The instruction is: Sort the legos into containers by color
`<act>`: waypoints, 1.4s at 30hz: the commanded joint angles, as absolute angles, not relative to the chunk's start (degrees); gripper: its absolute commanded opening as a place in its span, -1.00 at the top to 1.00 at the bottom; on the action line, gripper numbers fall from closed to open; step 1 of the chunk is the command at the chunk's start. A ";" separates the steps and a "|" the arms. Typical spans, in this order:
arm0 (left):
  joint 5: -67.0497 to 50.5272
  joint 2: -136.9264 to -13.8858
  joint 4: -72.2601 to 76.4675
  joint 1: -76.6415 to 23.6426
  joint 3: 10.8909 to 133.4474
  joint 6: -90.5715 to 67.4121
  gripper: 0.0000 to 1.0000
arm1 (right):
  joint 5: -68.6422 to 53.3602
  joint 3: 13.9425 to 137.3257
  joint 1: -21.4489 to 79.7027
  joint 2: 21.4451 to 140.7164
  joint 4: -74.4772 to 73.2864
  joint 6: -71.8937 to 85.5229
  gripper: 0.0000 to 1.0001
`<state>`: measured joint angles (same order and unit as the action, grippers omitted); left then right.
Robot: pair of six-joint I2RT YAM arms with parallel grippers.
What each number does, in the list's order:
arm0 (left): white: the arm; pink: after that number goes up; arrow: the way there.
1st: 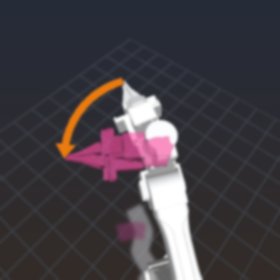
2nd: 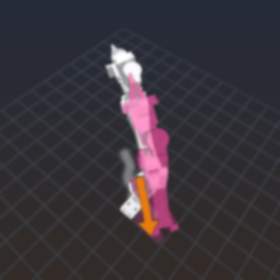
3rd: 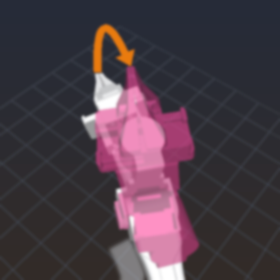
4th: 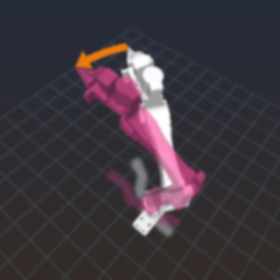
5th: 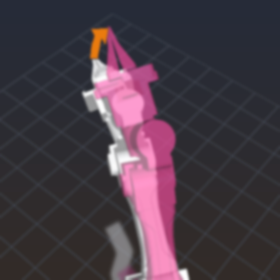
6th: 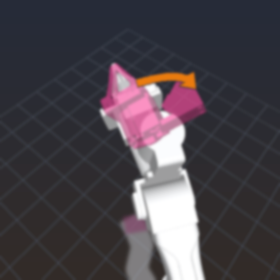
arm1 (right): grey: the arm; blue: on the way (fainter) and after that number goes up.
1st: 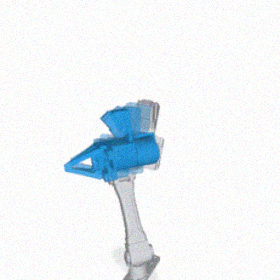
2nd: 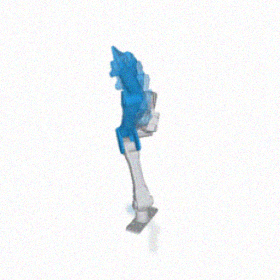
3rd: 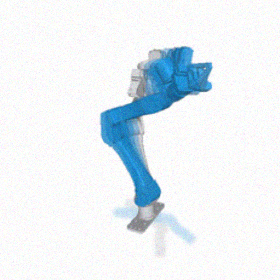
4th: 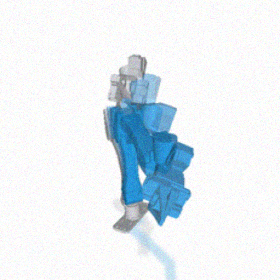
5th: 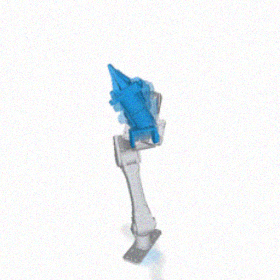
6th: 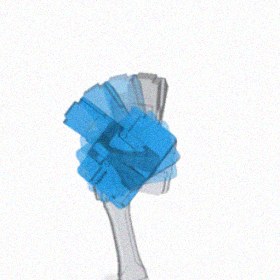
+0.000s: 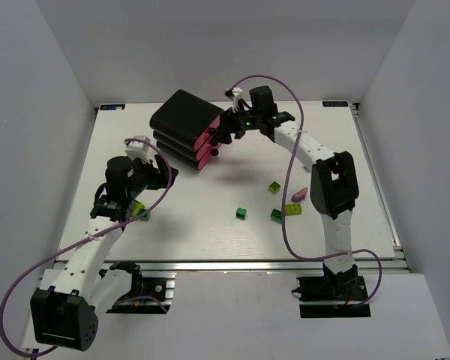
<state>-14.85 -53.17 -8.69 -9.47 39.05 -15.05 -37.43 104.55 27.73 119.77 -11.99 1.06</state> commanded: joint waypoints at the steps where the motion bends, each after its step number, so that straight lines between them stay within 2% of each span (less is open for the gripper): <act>1: -13.62 -52.74 -8.88 -9.14 40.61 -14.15 -0.63 | -37.18 109.77 27.95 123.03 -11.69 2.90 -0.51; 5: -13.27 -52.65 -8.70 -9.14 40.52 -14.15 -0.63 | -36.74 113.54 28.21 126.03 -11.25 3.07 -0.37; 18: -13.80 -52.82 -8.61 -9.14 40.43 -14.06 -0.63 | -37.09 116.46 29.10 130.25 -6.95 5.36 -0.21; 21: -14.50 -53.09 -8.44 -9.14 40.43 -14.15 -0.63 | -37.53 116.80 29.62 130.69 -5.89 5.54 -0.11; 24: -14.76 -53.35 -8.35 -9.14 40.34 -14.24 -0.62 | -37.88 117.16 29.71 131.22 -6.06 6.06 0.09; 26: -15.03 -53.35 -8.35 -9.14 40.25 -14.33 -0.60 | -37.97 116.20 29.53 130.96 -5.37 6.15 0.31; 27: -15.12 -53.35 -8.18 -9.14 40.17 -14.41 -0.58 | -37.97 115.50 29.44 130.26 -4.93 6.07 0.57; 28: -15.38 -53.44 -8.17 -9.14 40.08 -14.59 -0.56 | -38.06 114.88 29.18 129.82 -4.75 6.06 0.71; 30: -16.26 -53.70 -7.56 -9.14 39.82 -15.37 -0.45 | -38.06 111.98 28.92 127.72 -4.22 5.36 0.80; 31: -16.43 -53.96 -7.47 -9.14 39.73 -15.82 -0.39 | -37.80 110.84 29.00 126.84 -4.13 4.93 0.97; 32: -16.52 -54.23 -7.30 -9.14 39.73 -16.43 -0.32 | -37.62 107.78 28.83 125.87 -3.70 4.49 0.99; 33: -15.91 -54.84 -7.29 -9.14 39.55 -18.44 -0.14 | -37.53 105.93 28.39 123.42 -3.26 3.70 0.99; 36: -15.74 -56.16 -7.56 -8.61 37.89 -25.45 -0.01 | -37.88 98.89 27.34 118.85 -2.03 2.73 0.99; 40: -12.75 -56.43 -10.98 -8.61 36.39 -34.61 -0.13 | -39.72 92.21 25.85 114.53 -1.93 0.71 0.94; 42: -11.96 -55.90 -13.26 -8.61 35.95 -39.27 -0.28 | -40.77 89.75 25.40 113.03 -2.37 0.27 0.92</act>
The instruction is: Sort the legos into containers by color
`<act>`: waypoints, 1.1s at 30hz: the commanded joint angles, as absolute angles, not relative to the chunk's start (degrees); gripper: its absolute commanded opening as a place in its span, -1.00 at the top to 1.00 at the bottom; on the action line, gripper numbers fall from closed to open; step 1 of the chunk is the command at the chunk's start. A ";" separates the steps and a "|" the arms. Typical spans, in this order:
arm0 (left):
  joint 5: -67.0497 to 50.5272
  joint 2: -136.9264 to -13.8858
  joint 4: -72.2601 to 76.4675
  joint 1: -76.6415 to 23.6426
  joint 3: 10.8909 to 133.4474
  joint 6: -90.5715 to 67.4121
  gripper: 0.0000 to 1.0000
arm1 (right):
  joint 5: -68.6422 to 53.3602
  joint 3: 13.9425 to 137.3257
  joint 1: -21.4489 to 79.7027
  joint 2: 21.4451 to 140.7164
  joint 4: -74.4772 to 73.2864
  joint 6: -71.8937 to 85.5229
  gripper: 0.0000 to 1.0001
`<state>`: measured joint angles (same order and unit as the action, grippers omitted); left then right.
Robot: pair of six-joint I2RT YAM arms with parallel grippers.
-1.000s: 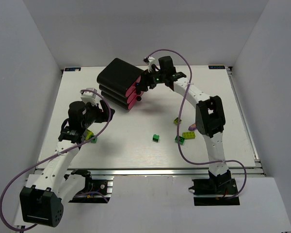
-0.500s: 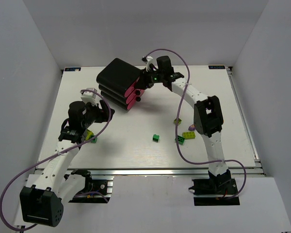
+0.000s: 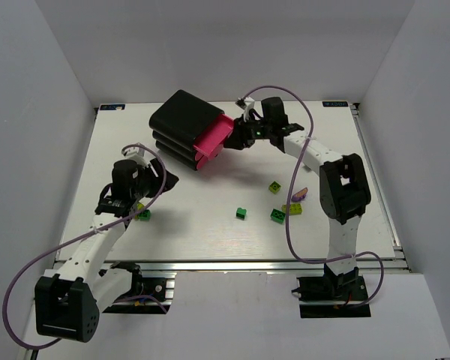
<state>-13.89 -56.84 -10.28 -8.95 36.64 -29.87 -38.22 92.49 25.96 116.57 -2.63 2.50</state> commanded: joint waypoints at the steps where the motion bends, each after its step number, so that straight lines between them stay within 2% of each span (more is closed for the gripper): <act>1: -11.00 -54.94 -14.05 -8.61 35.95 -40.59 -0.41 | -41.22 89.21 24.97 112.68 -2.72 0.26 0.84; 2: -10.12 -54.50 -16.41 -8.61 35.95 -42.26 -0.46 | -41.92 88.69 24.96 112.33 -2.90 -1.48 0.70; 3: -9.15 -54.14 -17.48 -8.61 36.21 -45.06 -0.51 | -42.88 88.51 24.96 112.06 -3.42 -2.02 0.49; 4: -7.05 -53.18 -20.27 -8.61 36.30 -46.65 -0.60 | -43.67 88.42 24.87 112.06 -3.95 -2.46 -0.01; 7: -3.27 -52.12 -26.60 -9.31 36.91 -54.03 -0.65 | -45.70 89.12 24.70 111.88 -5.35 -3.51 -0.56; 11: 2.98 -52.73 -34.35 -9.32 37.18 -62.91 -0.71 | -45.71 87.81 24.00 109.00 -8.51 -5.36 -0.61; 16: 9.30 -59.22 -43.67 -9.32 40.33 -70.48 -0.72 | -44.65 82.45 21.53 104.07 -14.75 -13.08 -0.56; 24: 14.50 -73.72 -42.98 -9.32 42.97 -71.46 -0.71 | -50.44 71.73 17.41 95.10 -24.77 -23.72 -0.64; 30: 17.04 -79.10 -43.86 -9.84 43.68 -73.12 -0.72 | -53.43 67.77 15.82 92.20 -27.33 -27.51 -0.68; 33: 18.72 -81.29 -42.80 -9.23 44.64 -74.00 -0.65 | -54.57 67.06 15.21 91.50 -28.12 -28.47 -0.66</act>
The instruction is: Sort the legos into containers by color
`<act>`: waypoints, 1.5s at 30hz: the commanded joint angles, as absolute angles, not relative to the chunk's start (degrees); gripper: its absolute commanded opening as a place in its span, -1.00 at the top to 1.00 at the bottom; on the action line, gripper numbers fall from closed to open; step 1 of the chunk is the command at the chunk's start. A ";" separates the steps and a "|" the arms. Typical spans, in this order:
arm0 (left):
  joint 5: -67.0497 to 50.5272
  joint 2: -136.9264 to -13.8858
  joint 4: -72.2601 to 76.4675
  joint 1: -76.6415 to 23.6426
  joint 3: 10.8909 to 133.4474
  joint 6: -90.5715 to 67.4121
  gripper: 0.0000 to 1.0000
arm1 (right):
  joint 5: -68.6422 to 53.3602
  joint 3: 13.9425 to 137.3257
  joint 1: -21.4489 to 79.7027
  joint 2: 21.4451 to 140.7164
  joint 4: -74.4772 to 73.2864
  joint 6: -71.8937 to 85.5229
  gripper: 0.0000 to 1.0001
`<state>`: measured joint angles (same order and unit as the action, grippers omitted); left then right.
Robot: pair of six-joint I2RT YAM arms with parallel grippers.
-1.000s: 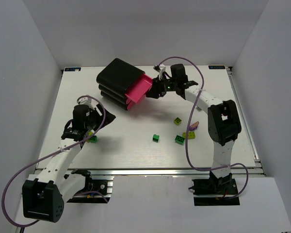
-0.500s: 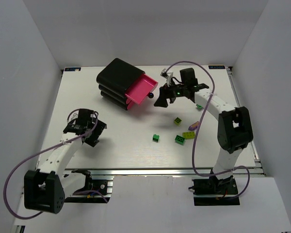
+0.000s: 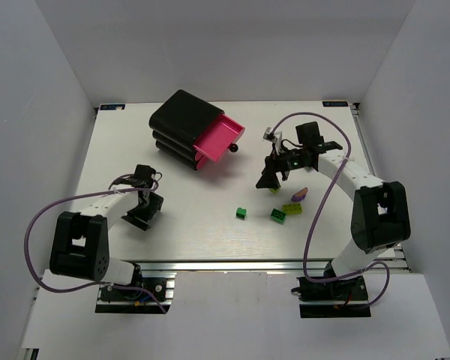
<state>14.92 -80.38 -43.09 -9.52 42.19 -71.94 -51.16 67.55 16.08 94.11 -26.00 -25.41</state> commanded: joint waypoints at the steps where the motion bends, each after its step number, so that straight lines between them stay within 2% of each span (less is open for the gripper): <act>1: 19.07 -81.99 -42.98 -9.23 45.17 -74.26 -0.56 | -54.75 66.45 15.03 90.97 -28.30 -28.74 -0.66; 6: 22.06 -87.01 -43.59 -8.70 47.46 -75.06 -0.30 | -56.34 64.08 13.80 88.77 -29.53 -31.64 -0.61; 14: 23.99 -89.47 -45.43 -8.70 50.53 -75.50 -0.34 | -58.35 61.26 11.60 86.04 -30.85 -33.66 -0.60; 16: 24.08 -89.04 -45.79 -8.70 50.36 -75.50 -0.21 | -58.62 61.08 10.90 85.87 -31.20 -34.19 -0.60; 17: 23.91 -88.69 -45.62 -8.70 49.84 -75.41 -0.08 | -59.06 60.91 10.81 85.70 -31.38 -34.28 -0.58; 18: 23.65 -88.42 -45.27 -8.70 49.57 -75.32 0.11 | -59.15 60.73 10.38 85.78 -31.38 -34.28 -0.58; 19: 23.03 -87.98 -45.00 -8.70 49.48 -75.24 0.44 | -59.41 60.73 10.11 85.69 -31.81 -34.80 -0.57; 20: 21.64 -87.80 -44.04 -9.48 49.22 -74.02 0.52 | -59.94 60.65 10.02 85.69 -32.16 -35.15 -0.55; 28: 4.69 -84.30 -39.91 -10.72 52.03 -58.49 0.73 | -59.86 59.68 8.96 82.63 -37.35 -40.16 -0.29; 31: 0.10 -78.15 -35.35 -12.30 53.87 -48.48 1.00 | -57.66 57.32 9.32 79.90 -35.69 -40.34 -0.14; 32: -5.83 -74.57 -33.50 -13.00 54.05 -45.90 1.00 | -56.26 56.78 9.23 79.28 -34.64 -40.34 -0.05; 35: -12.53 -68.67 -24.56 -13.71 55.02 -37.02 1.00 | -53.71 54.85 9.49 77.70 -32.53 -39.99 0.17; 38: -18.96 -68.73 -20.58 -14.41 59.40 -30.07 1.00 | -52.56 53.79 9.93 77.17 -31.82 -39.90 0.30; 41: -21.88 -74.25 -20.47 -16.69 67.30 -25.85 1.00 | -51.33 53.09 10.81 76.38 -30.77 -38.85 0.29; 45: -18.56 -83.21 -22.93 -20.38 78.47 -22.24 0.97 | -48.87 52.30 12.04 74.89 -27.43 -36.22 0.16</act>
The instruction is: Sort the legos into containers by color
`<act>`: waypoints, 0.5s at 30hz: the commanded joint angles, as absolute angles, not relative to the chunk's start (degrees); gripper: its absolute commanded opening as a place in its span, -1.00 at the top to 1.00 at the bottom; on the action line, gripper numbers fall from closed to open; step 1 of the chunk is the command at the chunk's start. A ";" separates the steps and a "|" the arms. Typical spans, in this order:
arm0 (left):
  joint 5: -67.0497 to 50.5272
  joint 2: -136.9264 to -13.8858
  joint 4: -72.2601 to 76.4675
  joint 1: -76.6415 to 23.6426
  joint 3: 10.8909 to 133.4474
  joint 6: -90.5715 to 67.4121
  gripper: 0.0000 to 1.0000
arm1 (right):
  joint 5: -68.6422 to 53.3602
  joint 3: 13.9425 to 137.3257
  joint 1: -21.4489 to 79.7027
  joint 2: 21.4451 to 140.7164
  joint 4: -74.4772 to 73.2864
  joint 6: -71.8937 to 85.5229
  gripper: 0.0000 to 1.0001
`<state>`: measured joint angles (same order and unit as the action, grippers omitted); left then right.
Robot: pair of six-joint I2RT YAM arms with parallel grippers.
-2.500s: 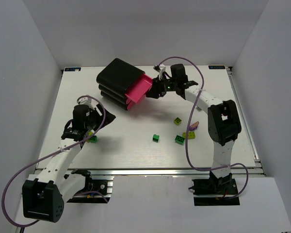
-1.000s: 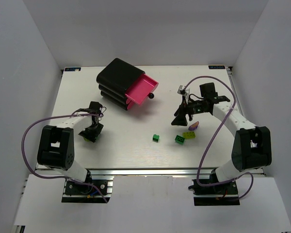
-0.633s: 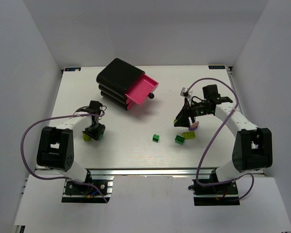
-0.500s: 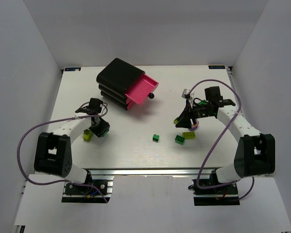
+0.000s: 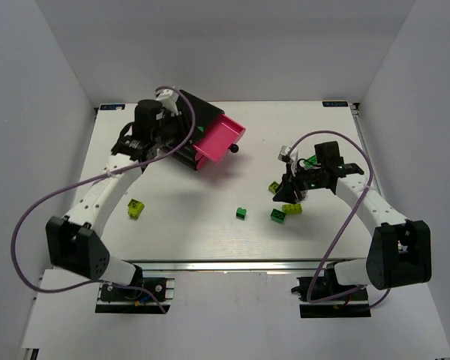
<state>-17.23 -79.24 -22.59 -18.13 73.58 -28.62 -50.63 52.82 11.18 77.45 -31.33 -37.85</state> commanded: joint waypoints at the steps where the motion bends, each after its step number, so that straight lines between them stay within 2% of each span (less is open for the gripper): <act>1: -17.50 -86.45 -23.46 -21.26 80.57 -21.28 0.94 | -47.82 52.29 12.74 74.71 -27.16 -35.51 0.11; 3: -14.09 -89.81 -25.83 -23.37 86.46 -21.01 0.93 | -46.85 52.82 13.09 74.71 -26.81 -34.98 0.08; 6: -11.17 -95.61 -29.44 -25.92 93.15 -19.87 0.74 | -45.62 53.96 13.62 75.14 -26.81 -34.19 0.03; 9: -5.90 -99.83 -32.51 -27.85 97.37 -18.90 0.50 | -44.74 55.19 14.06 75.76 -25.93 -32.44 -0.16; 10: -3.45 -100.80 -33.04 -27.86 98.08 -18.64 0.34 | -44.56 55.37 14.24 75.94 -25.41 -32.00 -0.30; 13: 1.03 -103.53 -34.89 -29.00 100.37 -17.58 0.06 | -44.74 55.99 14.94 76.81 -25.23 -31.99 -0.42; 15: 2.37 -105.29 -35.59 -29.00 102.12 -17.14 0.03 | -43.95 56.25 15.73 77.52 -25.05 -31.99 -0.44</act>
<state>-3.68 -105.36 -32.77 -28.91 98.08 -19.07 -44.73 53.67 14.59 76.77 -26.87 -32.86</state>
